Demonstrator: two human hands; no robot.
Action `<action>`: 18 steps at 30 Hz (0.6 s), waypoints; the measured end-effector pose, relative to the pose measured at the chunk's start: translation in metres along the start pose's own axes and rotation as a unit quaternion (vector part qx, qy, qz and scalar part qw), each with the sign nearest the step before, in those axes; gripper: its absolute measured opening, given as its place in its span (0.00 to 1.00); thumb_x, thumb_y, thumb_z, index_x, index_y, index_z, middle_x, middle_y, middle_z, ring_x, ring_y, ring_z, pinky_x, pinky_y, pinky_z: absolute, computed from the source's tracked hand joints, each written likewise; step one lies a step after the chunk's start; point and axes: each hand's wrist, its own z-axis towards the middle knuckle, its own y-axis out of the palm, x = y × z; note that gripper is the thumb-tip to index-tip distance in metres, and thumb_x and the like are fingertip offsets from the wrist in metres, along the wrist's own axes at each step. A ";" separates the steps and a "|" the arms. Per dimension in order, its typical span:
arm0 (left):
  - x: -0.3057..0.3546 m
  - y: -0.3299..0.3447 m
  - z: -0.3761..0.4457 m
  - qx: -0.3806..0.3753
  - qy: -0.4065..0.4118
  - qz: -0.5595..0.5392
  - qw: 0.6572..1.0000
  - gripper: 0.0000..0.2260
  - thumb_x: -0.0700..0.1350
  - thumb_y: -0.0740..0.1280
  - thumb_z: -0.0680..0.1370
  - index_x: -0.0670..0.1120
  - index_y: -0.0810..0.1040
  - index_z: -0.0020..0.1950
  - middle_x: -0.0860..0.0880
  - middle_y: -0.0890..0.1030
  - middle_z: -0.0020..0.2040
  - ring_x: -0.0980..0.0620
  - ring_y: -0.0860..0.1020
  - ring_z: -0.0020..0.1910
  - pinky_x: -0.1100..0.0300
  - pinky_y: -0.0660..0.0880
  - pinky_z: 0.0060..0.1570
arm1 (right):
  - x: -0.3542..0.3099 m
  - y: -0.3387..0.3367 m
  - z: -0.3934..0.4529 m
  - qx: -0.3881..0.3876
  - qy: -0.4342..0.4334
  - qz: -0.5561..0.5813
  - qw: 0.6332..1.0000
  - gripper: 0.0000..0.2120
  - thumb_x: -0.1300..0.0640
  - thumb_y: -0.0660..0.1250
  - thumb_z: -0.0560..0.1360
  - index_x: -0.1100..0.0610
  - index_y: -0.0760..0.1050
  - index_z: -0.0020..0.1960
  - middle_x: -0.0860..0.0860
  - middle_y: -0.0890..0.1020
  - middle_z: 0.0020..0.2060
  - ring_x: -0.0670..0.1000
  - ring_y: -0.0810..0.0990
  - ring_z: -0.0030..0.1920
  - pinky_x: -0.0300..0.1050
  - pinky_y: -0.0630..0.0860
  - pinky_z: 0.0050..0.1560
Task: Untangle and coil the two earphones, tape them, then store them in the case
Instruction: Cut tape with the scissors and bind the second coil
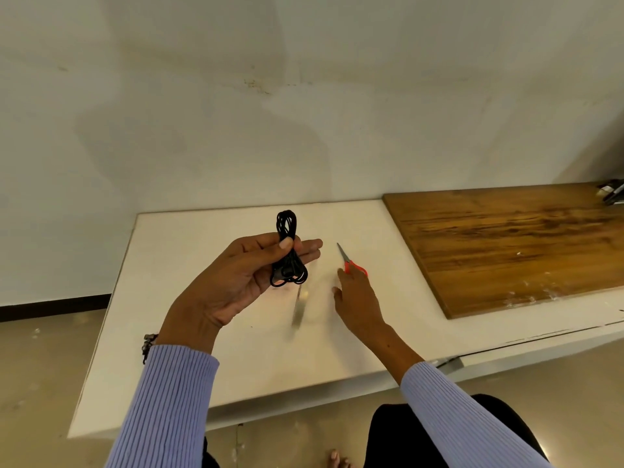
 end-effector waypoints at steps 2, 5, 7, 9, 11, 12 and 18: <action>0.000 -0.002 -0.001 0.006 0.000 0.005 1.000 0.11 0.41 0.62 0.73 0.42 0.85 0.44 0.39 0.81 0.57 0.43 0.79 0.59 0.54 0.73 0.61 | 0.000 0.001 -0.002 -0.032 0.008 -0.037 0.999 0.21 0.54 0.56 0.81 0.62 0.62 0.71 0.58 0.64 0.72 0.55 0.69 0.68 0.44 0.67 0.66; 0.000 -0.005 -0.001 0.006 0.000 0.009 1.000 0.12 0.40 0.61 0.74 0.42 0.85 0.44 0.39 0.81 0.57 0.43 0.79 0.59 0.55 0.73 0.61 | -0.001 0.005 -0.014 -0.033 0.014 -0.031 0.999 0.16 0.54 0.56 0.81 0.61 0.69 0.65 0.56 0.76 0.62 0.53 0.78 0.57 0.40 0.73 0.57; 0.001 -0.008 -0.002 0.010 0.000 0.006 1.000 0.12 0.41 0.62 0.73 0.41 0.85 0.45 0.39 0.81 0.57 0.43 0.79 0.59 0.56 0.74 0.60 | -0.001 0.008 -0.021 -0.012 0.024 -0.023 0.999 0.13 0.54 0.58 0.80 0.59 0.73 0.60 0.53 0.80 0.54 0.51 0.80 0.50 0.39 0.74 0.52; 0.002 -0.009 -0.002 0.009 0.002 0.004 1.000 0.10 0.43 0.65 0.71 0.41 0.85 0.45 0.39 0.81 0.57 0.43 0.79 0.59 0.56 0.75 0.59 | 0.000 0.004 -0.025 0.012 0.025 -0.024 0.999 0.10 0.55 0.60 0.79 0.59 0.75 0.56 0.53 0.80 0.51 0.51 0.80 0.46 0.39 0.74 0.47; 0.004 -0.011 -0.004 0.010 0.004 0.000 1.000 0.10 0.44 0.67 0.68 0.42 0.85 0.44 0.39 0.81 0.57 0.42 0.79 0.59 0.58 0.76 0.57 | -0.001 0.001 -0.024 0.022 0.028 -0.020 0.999 0.08 0.57 0.61 0.79 0.59 0.76 0.52 0.54 0.79 0.49 0.50 0.77 0.41 0.39 0.73 0.44; 0.004 -0.013 -0.005 0.009 0.004 -0.004 1.000 0.10 0.44 0.68 0.68 0.42 0.85 0.44 0.39 0.80 0.57 0.42 0.79 0.59 0.58 0.76 0.56 | -0.001 -0.001 -0.023 0.019 0.032 -0.016 0.999 0.07 0.56 0.62 0.78 0.59 0.75 0.51 0.54 0.78 0.49 0.49 0.76 0.41 0.40 0.74 0.44; 0.006 -0.015 -0.006 0.008 0.005 -0.004 1.000 0.08 0.43 0.66 0.69 0.43 0.85 0.40 0.36 0.79 0.59 0.42 0.78 0.60 0.57 0.75 0.59 | -0.012 -0.007 -0.015 -0.018 0.070 -0.101 0.992 0.10 0.53 0.66 0.76 0.57 0.73 0.55 0.52 0.79 0.50 0.49 0.76 0.43 0.39 0.72 0.43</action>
